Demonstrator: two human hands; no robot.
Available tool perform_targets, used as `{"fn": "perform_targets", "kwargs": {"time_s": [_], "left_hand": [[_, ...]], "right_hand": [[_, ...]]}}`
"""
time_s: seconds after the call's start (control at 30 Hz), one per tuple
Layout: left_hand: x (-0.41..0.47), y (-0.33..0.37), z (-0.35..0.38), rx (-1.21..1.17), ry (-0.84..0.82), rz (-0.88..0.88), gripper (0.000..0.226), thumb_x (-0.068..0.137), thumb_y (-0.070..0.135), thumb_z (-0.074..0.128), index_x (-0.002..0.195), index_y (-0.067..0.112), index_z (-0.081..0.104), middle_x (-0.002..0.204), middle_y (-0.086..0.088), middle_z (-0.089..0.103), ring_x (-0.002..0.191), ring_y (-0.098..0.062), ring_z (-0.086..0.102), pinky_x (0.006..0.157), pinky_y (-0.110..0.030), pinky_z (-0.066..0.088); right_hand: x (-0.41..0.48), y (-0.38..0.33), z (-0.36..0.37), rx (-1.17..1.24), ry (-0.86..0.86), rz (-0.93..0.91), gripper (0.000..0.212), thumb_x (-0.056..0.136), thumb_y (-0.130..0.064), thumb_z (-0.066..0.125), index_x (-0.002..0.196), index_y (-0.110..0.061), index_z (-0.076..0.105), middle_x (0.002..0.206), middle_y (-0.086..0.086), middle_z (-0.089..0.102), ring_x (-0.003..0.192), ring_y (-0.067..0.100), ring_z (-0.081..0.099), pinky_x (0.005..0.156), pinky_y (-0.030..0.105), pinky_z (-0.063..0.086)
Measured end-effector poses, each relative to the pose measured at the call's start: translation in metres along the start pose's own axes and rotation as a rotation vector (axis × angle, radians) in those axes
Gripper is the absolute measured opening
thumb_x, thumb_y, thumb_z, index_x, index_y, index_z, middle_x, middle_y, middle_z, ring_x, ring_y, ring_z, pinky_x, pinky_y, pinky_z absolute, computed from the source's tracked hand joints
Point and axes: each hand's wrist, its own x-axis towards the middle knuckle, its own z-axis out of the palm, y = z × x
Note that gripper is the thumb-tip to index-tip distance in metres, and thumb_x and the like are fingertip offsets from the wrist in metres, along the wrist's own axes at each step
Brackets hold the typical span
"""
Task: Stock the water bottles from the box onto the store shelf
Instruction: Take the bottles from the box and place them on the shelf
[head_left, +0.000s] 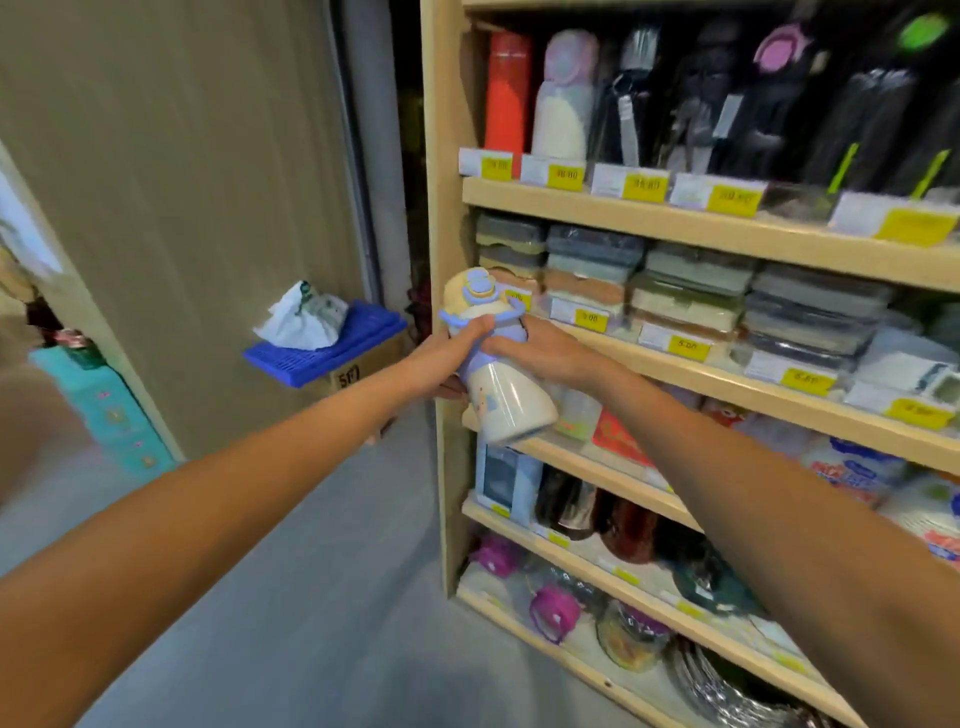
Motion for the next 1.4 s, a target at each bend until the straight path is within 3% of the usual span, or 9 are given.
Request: {"fn": "perform_targets", "kwargs": {"time_s": [0.17,0.3,0.47,0.67,0.77,0.9,1.1,1.27,1.4], "left_hand": [[0.048,0.072,-0.039,0.04,-0.005,0.209,0.051,0.088,0.066,0.04,0.114,0.025,0.056,0.098,-0.003,0.068,0.079,-0.014,0.066,0.066,-0.024,0.054],[0.081,0.129,-0.068,0.043,0.011,0.39,0.044,0.092,0.06,0.039,0.114,0.026,0.053,0.085,0.004,0.064,0.062,-0.004,0.06,0.052,-0.019,0.05],[0.111,0.195,-0.104,0.073,0.047,0.548,0.06,0.09,0.063,0.039,0.127,0.018,0.052,0.104,-0.004,0.066,0.093,-0.02,0.064,0.057,-0.022,0.048],[0.135,0.282,-0.141,-0.017,0.05,0.877,0.029,0.099,0.038,0.042,0.121,0.021,0.052,0.089,0.012,0.06,0.061,0.01,0.06,0.047,-0.003,0.043],[0.146,0.314,-0.152,-0.096,0.042,1.007,0.035,0.099,0.03,0.045,0.13,0.014,0.049,0.11,0.002,0.061,0.075,0.008,0.058,0.055,-0.002,0.046],[0.165,0.35,-0.165,-0.129,0.041,1.049,0.05,0.093,0.038,0.055,0.132,0.008,0.044,0.125,-0.003,0.06,0.104,-0.013,0.063,0.073,-0.018,0.056],[0.201,0.383,-0.178,-0.06,-0.053,1.248,0.07,0.085,0.014,0.068,0.142,0.007,0.028,0.135,0.0,0.046,0.117,-0.006,0.049,0.086,-0.005,0.046],[0.241,0.398,-0.175,-0.195,0.017,1.312,0.093,0.054,0.041,0.084,0.134,0.008,0.047,0.127,-0.006,0.061,0.117,-0.015,0.059,0.101,-0.035,0.049],[0.268,0.392,-0.17,-0.31,0.12,1.351,0.091,0.055,0.041,0.083,0.132,0.008,0.047,0.127,-0.005,0.061,0.116,-0.012,0.059,0.101,-0.029,0.048]], "right_hand": [[0.05,-0.052,-0.053,-0.097,0.172,-0.058,0.036,0.083,-0.049,0.059,0.11,-0.026,0.066,0.109,-0.002,0.07,0.098,0.012,0.066,0.091,0.04,0.053],[0.082,-0.098,-0.096,-0.178,0.296,-0.153,0.013,0.091,-0.035,0.056,0.101,-0.029,0.063,0.102,-0.004,0.067,0.091,0.011,0.063,0.082,0.031,0.049],[0.121,-0.146,-0.139,-0.173,0.386,-0.258,0.007,0.086,-0.034,0.06,0.09,-0.031,0.064,0.089,-0.01,0.069,0.081,0.008,0.066,0.072,0.025,0.052],[0.158,-0.21,-0.188,-0.154,0.596,-0.417,0.004,0.089,-0.03,0.061,0.09,-0.033,0.061,0.091,-0.014,0.069,0.082,-0.001,0.067,0.075,0.018,0.054],[0.174,-0.234,-0.204,-0.116,0.694,-0.525,0.012,0.085,-0.027,0.066,0.094,-0.032,0.061,0.092,-0.015,0.067,0.08,-0.01,0.064,0.078,0.015,0.054],[0.192,-0.251,-0.224,-0.114,0.867,-0.628,0.059,0.071,-0.042,0.069,0.124,-0.018,0.057,0.118,-0.004,0.066,0.106,0.004,0.063,0.094,0.031,0.052],[0.223,-0.256,-0.243,-0.142,1.034,-0.701,0.062,0.076,-0.023,0.078,0.127,-0.018,0.045,0.123,-0.005,0.056,0.108,-0.003,0.056,0.091,0.019,0.048],[0.26,-0.261,-0.248,-0.345,1.159,-0.81,0.063,0.069,-0.016,0.078,0.123,-0.011,0.046,0.121,0.006,0.054,0.113,0.01,0.056,0.094,0.024,0.049],[0.264,-0.25,-0.255,-0.607,1.144,-0.807,0.067,0.073,-0.019,0.075,0.131,-0.013,0.042,0.131,-0.003,0.049,0.124,0.009,0.047,0.104,0.032,0.042]]}}
